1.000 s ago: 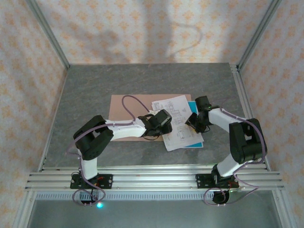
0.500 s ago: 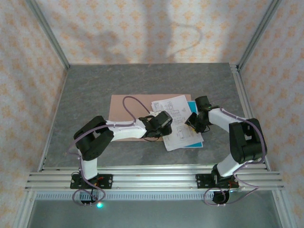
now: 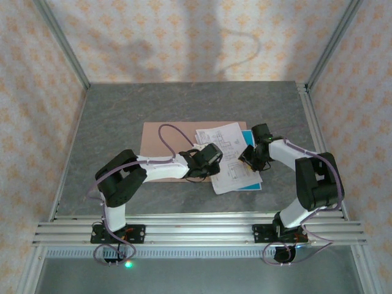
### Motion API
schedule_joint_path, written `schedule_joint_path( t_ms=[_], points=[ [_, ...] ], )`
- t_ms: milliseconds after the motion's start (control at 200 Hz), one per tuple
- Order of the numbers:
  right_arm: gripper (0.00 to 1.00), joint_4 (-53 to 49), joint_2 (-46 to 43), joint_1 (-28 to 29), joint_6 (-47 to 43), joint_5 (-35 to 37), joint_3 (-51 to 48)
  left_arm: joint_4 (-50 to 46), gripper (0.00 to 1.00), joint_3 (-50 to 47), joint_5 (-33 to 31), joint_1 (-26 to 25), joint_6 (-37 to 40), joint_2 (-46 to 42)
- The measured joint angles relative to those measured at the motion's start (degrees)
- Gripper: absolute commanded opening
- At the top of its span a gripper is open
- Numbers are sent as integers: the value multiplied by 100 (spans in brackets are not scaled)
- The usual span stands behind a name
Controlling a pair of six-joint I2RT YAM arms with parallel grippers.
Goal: Put the files into the folder
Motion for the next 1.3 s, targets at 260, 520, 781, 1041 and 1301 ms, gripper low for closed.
schedule_joint_path(
  t_ms=[260, 520, 781, 1041, 1301],
  points=[
    [41, -4, -26, 0, 2, 7, 0, 48, 0, 11, 20, 0, -4, 0],
    [56, -225, -706, 22, 44, 155, 66, -22, 0, 273, 24, -48, 109, 74],
    [58, -343, -1722, 20, 66, 527, 385, -466, 0, 855, -46, -188, 564, 63],
    [58, -413, -1790, 20, 87, 649, 382, -1268, 0, 881, -286, -131, 981, -402],
    [55, -389, -1526, 85, 59, 492, 400, -1888, 0, 323, -378, 621, 1375, -1211]
  ],
)
